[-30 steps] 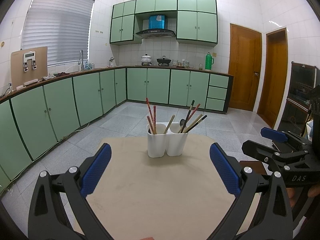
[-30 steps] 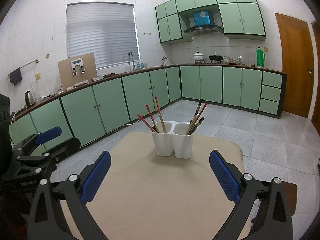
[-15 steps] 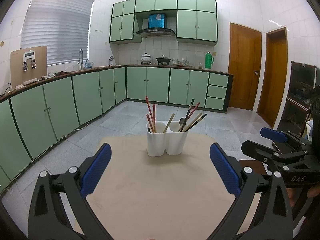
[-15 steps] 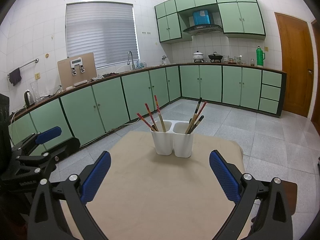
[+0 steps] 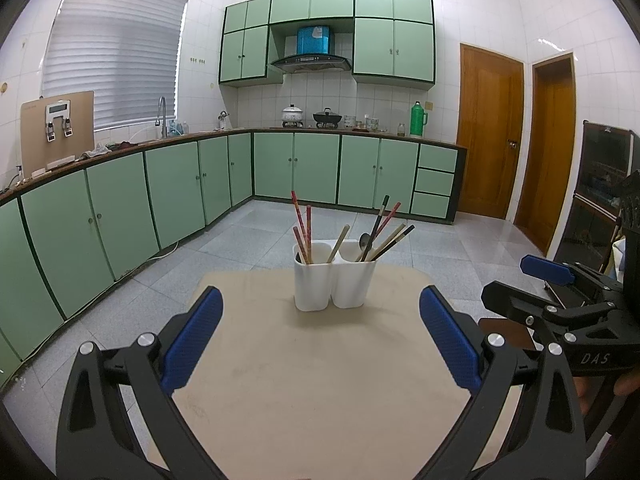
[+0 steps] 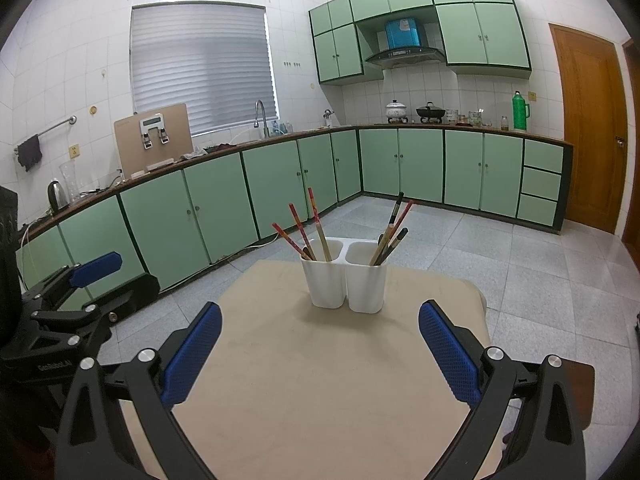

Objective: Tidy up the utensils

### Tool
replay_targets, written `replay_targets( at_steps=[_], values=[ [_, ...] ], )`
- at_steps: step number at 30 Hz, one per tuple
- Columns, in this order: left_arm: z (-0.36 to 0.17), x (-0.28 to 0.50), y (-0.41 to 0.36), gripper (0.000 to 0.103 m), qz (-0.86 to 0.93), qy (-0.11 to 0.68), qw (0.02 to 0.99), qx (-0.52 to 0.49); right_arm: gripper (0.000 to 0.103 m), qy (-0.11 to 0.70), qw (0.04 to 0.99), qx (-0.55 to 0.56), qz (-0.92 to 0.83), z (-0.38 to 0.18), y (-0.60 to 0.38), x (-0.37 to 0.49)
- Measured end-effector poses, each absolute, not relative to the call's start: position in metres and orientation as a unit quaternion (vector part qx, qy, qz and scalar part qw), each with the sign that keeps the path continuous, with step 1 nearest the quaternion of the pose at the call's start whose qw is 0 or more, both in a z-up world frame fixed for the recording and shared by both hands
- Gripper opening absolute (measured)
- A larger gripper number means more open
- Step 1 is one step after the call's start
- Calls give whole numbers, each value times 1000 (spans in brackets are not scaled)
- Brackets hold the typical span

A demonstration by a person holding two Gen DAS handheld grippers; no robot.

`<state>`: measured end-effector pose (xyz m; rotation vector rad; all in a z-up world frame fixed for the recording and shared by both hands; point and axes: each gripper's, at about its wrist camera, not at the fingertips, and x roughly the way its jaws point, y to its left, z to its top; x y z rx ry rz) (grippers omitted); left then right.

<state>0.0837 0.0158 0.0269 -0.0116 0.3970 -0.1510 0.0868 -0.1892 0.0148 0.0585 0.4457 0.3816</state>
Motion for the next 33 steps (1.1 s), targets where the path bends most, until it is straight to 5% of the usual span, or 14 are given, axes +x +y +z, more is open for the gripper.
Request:
replay_targets(
  at_steps=[33],
  values=[
    [22,86,15,96,-75,203,976,-8,97,226,956,28,187,8,-188,89]
  ],
)
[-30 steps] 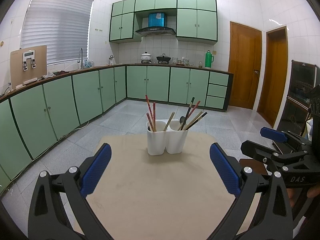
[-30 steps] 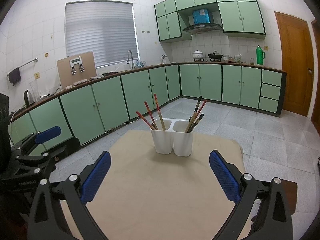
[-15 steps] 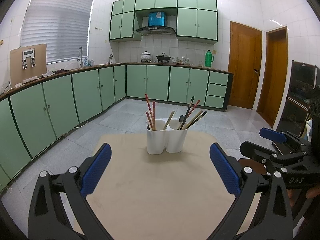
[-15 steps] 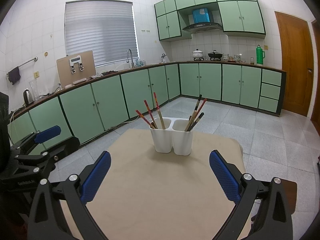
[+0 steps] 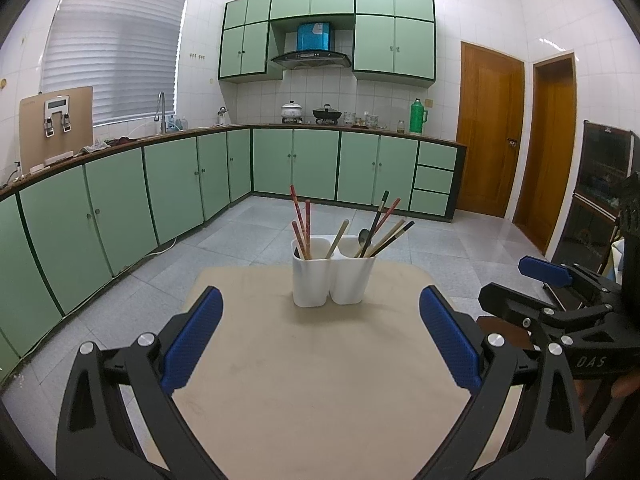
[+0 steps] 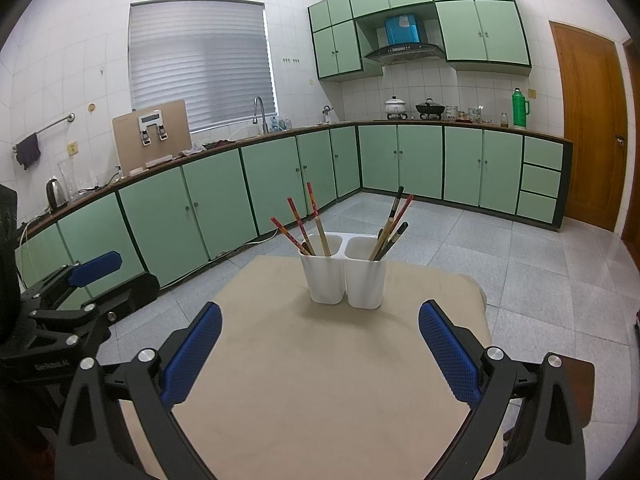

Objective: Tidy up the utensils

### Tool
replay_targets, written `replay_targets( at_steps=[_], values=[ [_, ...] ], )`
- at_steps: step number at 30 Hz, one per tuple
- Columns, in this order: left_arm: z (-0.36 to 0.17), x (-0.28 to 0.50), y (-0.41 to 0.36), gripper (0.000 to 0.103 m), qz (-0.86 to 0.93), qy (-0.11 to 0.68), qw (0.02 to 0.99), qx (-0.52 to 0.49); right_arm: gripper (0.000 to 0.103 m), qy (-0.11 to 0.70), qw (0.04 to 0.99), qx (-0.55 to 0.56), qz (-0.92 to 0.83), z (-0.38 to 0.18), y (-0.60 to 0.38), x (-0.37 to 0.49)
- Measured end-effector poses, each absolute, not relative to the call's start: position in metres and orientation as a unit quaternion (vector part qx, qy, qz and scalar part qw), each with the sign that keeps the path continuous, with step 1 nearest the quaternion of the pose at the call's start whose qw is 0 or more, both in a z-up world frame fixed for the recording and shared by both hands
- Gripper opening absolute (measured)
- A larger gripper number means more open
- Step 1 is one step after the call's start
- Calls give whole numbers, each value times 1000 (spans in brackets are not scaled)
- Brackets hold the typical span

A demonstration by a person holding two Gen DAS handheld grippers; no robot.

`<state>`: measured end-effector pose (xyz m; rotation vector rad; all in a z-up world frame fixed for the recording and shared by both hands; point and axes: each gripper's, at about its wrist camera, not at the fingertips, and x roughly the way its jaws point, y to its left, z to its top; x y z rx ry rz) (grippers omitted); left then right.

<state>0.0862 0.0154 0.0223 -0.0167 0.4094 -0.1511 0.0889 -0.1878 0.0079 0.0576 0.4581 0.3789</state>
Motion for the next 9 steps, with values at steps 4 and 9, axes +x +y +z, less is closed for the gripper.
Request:
replay_targets(
  at_steps=[4,9],
  values=[
    [20,87,15,96,-74,205,976,-8,97,226,956,29,186,7,-188,89],
    [19,87,13,96,-71,208,976,-7,97,227,956,29,186,7,-188,89]
  ],
)
